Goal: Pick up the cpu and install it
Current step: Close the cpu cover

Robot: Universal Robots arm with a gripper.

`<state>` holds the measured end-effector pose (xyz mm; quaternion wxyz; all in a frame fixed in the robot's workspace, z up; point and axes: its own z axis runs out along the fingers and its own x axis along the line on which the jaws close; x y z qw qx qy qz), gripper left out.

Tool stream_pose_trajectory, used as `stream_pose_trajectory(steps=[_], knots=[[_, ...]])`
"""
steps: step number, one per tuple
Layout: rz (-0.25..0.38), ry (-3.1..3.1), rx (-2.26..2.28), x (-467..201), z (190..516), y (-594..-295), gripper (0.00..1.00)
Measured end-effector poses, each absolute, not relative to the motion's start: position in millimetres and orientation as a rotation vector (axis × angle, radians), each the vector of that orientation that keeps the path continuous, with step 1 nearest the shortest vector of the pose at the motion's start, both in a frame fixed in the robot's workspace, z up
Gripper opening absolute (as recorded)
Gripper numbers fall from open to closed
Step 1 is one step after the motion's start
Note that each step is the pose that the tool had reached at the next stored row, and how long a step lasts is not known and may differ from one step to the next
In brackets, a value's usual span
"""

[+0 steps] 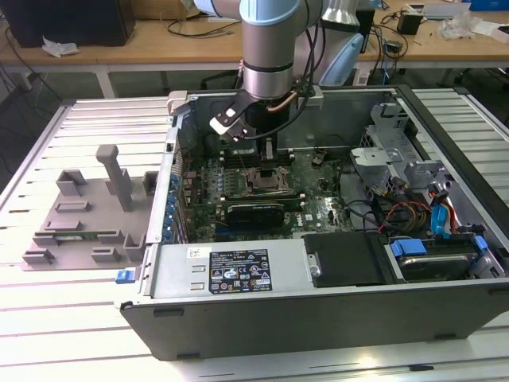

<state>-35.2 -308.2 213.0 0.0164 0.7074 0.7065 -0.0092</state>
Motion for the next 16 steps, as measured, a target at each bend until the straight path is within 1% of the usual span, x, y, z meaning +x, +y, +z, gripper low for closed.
stream_pose_trajectory(steps=[11,16], knots=[[-0.028,2.198,2.198,-35.5,212.0,-308.2,0.11],[-0.027,2.278,2.113,-35.5,212.0,-308.2,0.11]])
